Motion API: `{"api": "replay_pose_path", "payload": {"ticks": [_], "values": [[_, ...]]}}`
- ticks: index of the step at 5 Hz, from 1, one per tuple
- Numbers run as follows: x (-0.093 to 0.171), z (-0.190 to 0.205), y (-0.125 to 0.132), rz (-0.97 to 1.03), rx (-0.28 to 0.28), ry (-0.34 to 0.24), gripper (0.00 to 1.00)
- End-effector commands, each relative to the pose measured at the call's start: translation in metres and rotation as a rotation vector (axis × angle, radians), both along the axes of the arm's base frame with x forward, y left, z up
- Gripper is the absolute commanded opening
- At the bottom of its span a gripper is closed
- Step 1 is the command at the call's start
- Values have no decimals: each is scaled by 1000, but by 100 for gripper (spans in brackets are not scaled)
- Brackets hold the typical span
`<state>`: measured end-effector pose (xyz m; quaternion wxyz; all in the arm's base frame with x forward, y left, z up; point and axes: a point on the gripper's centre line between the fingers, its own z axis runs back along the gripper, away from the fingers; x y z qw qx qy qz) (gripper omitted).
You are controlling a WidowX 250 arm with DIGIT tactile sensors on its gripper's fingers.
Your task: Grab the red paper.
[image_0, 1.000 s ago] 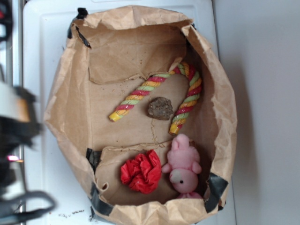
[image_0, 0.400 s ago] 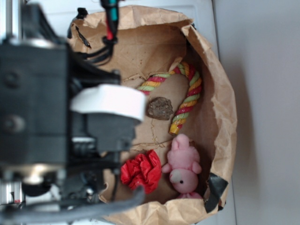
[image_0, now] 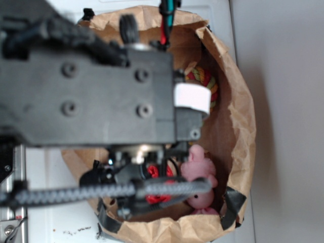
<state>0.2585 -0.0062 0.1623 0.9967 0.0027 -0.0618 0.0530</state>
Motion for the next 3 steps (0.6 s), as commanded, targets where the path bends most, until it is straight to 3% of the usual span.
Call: {"api": "replay_pose_path", "payload": {"ticks": [1, 3], "values": [[15, -17, -16, 17, -8, -59, 100], [21, -17, -17, 88, -71, -158, 100]]}}
